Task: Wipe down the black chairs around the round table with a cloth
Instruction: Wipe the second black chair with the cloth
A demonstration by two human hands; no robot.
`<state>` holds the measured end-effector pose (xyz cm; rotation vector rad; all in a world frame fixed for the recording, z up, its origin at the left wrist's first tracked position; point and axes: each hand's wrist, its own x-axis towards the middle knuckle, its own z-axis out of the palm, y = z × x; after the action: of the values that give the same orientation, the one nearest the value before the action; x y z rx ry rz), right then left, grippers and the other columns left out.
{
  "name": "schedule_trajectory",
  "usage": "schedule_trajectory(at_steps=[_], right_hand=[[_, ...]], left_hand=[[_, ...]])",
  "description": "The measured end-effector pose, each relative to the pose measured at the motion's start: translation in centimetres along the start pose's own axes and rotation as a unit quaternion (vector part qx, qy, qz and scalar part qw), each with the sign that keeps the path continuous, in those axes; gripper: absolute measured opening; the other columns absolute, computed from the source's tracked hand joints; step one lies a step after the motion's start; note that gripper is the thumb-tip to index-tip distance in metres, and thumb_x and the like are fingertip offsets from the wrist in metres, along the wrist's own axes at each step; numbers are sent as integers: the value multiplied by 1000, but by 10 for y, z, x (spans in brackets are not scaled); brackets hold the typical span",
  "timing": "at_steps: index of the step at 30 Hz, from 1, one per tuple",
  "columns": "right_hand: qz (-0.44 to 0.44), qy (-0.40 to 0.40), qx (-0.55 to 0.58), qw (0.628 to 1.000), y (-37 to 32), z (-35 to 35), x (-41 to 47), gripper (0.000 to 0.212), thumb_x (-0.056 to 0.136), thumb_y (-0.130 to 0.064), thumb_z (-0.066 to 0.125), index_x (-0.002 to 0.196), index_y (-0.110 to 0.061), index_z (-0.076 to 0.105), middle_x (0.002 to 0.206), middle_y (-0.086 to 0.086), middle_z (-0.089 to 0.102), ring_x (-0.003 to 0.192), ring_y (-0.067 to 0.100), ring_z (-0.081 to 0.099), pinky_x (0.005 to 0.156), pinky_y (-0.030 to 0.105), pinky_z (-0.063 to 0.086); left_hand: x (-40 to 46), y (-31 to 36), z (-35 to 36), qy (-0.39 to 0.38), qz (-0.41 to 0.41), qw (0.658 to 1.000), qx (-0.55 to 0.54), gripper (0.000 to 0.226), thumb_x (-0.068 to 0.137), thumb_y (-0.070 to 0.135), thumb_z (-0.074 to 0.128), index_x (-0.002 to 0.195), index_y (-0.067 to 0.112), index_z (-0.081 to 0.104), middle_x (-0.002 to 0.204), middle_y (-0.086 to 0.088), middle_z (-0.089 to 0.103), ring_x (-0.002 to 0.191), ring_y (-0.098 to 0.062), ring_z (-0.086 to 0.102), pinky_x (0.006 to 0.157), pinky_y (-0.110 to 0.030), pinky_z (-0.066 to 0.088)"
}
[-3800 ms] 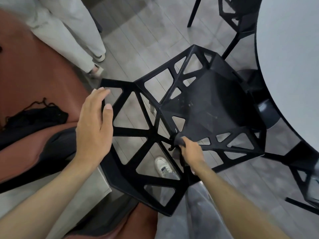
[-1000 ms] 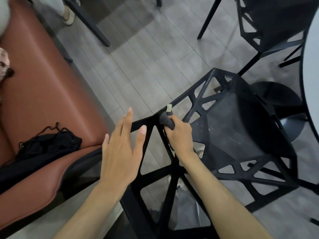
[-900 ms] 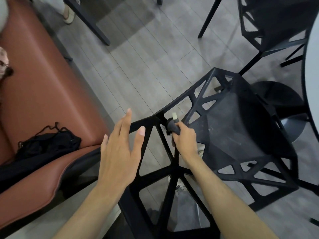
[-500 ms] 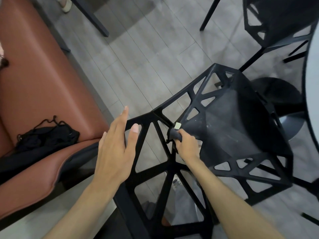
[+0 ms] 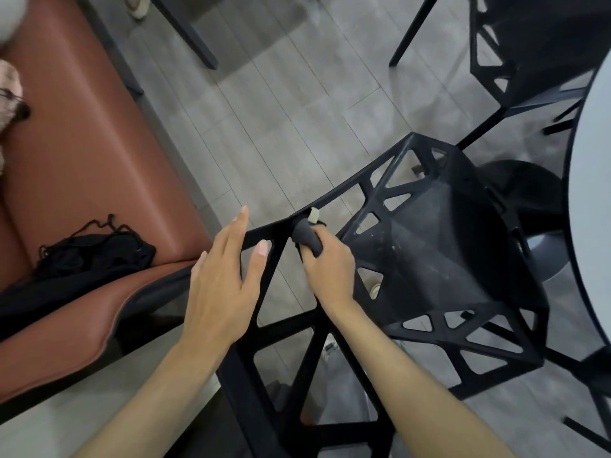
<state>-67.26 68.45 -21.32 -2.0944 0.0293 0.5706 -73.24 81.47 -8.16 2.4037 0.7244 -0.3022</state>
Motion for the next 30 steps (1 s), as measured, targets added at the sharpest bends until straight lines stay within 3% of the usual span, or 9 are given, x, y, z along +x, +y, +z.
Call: schedule_trajectory(at_steps=[3, 7, 11, 13, 15, 20, 24, 28, 30], right_hand=[[-27, -2, 15, 1000, 4, 7, 2, 20, 95, -21, 64, 115, -24, 68, 95, -11, 67, 86, 9, 63, 71, 28, 52], [-42, -100, -28, 994, 44, -7, -34, 29, 93, -15, 66, 121, -23, 66, 111, -10, 58, 98, 10, 59, 83, 30, 55], [-42, -199, -119, 972, 79, -26, -73, 24, 94, -19, 68, 118, -23, 65, 103, -12, 49, 89, 8, 53, 78, 23, 43], [-26, -223, -117, 967, 84, -38, -73, 10, 97, -27, 66, 104, -21, 64, 96, -8, 55, 85, 14, 57, 74, 31, 46], [-29, -260, -143, 955, 89, -49, -71, 9, 96, -29, 65, 99, -20, 64, 94, -5, 61, 87, 20, 61, 75, 36, 49], [-37, -340, -182, 922, 118, -91, -110, 13, 94, -39, 69, 99, -27, 68, 96, -10, 58, 88, 16, 62, 74, 32, 49], [-35, -348, -210, 913, 137, -123, -152, 12, 92, -41, 68, 100, -32, 67, 96, -16, 53, 87, 6, 54, 76, 28, 46], [-34, -301, -253, 919, 139, -133, -193, 11, 91, -36, 61, 101, -32, 62, 100, -13, 57, 91, 11, 60, 76, 33, 52], [-37, -260, -268, 927, 137, -133, -209, 10, 93, -32, 60, 103, -29, 60, 102, -11, 59, 93, 15, 62, 75, 35, 52]], left_hand=[[0, -1, 0, 1, 0, 1000, -1, 65, 105, 66, 25, 165, 45, 12, 168, 22, 23, 148, 7, 21, 124, -58, 28], [-1, 1, -1, 0, 6, 1000, 8, 62, 108, 62, 27, 165, 41, 14, 168, 17, 27, 152, -7, 31, 124, -56, 30], [-3, 5, -1, -5, 0, 1000, 21, 62, 108, 59, 28, 165, 41, 15, 166, 15, 30, 146, -10, 38, 124, -49, 29], [-4, 6, -1, -6, -5, 1000, 25, 61, 108, 60, 28, 165, 43, 14, 165, 14, 32, 130, -10, 47, 120, -48, 33], [-5, 6, -2, -5, -7, 1000, 30, 62, 107, 62, 27, 165, 44, 14, 164, 12, 35, 122, -13, 51, 118, -48, 35], [-6, 9, -1, 1, -3, 999, 45, 64, 107, 63, 26, 166, 40, 16, 165, 8, 34, 115, -11, 52, 115, -51, 37], [-5, 5, 2, 8, 16, 998, 67, 65, 107, 66, 24, 166, 39, 15, 167, 7, 31, 150, -17, 36, 120, -60, 32], [-3, 0, 5, 31, 40, 993, 107, 71, 108, 62, 27, 167, 31, 5, 161, -6, 39, 149, -27, 36, 120, -59, 33], [-2, -2, 5, 72, 98, 978, 170, 72, 110, 58, 27, 168, 22, 3, 155, -14, 44, 144, -34, 39, 118, -61, 34]])
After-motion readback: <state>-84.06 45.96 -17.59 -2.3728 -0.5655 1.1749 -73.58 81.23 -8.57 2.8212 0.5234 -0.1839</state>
